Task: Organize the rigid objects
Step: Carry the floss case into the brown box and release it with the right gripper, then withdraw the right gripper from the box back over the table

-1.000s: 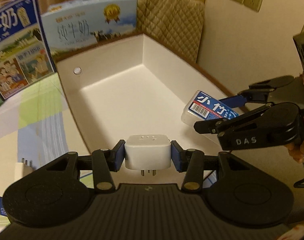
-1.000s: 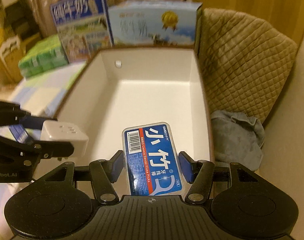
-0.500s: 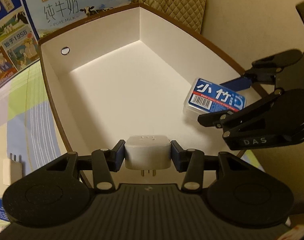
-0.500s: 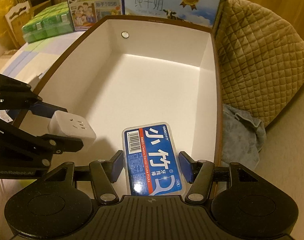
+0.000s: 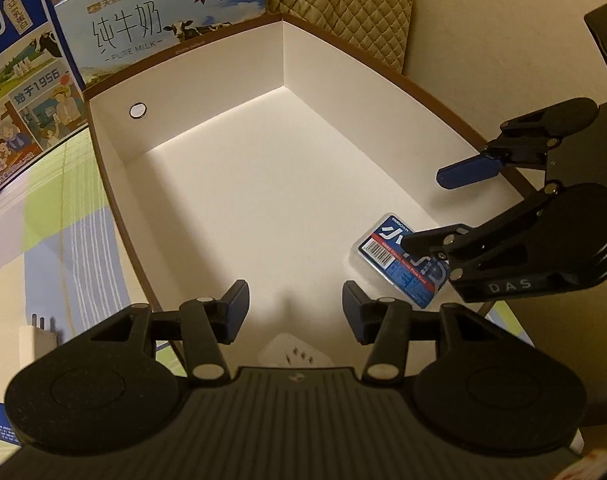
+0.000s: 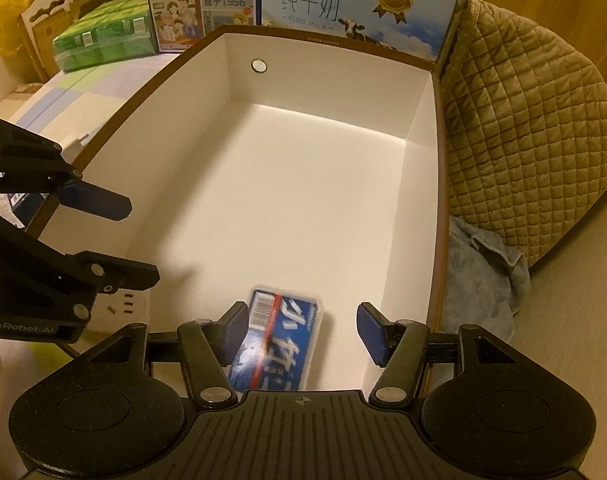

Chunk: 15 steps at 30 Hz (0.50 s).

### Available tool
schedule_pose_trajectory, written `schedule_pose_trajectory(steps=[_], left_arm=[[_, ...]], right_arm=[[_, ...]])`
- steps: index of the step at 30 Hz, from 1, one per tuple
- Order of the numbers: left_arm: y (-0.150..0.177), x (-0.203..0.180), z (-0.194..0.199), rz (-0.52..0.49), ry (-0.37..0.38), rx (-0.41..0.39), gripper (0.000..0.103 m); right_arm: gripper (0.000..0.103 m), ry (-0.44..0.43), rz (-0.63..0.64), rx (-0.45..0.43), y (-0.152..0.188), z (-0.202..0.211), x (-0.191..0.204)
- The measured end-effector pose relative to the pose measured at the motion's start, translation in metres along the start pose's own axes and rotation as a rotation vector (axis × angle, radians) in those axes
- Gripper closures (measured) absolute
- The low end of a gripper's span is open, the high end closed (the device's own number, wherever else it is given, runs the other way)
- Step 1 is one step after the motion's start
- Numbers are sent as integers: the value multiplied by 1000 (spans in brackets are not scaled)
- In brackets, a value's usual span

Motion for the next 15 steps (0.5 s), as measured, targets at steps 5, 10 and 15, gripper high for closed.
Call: schedule_pose_trajectory(steps=[5, 10, 15], left_arm=[[3, 2, 4, 15, -3, -3, 56], [4, 2, 9, 24, -7, -15, 56], [3, 3, 23, 44, -4, -44, 56]], right_arm=[[44, -14, -20, -10, 2, 3, -3], [44, -24, -29, -17, 4, 7, -3], [44, -43, -47, -38, 6, 13, -4]])
Point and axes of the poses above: each gripper's, at about its wrist camera, not at the fingertips, and z roughly against the way its jaws point, x to its left, y to its underside, the point moved 3 cm from there along -z, roughly the way its jaws point, and after that the axes turned 2 degrees about -x, right-handed, at the moved point
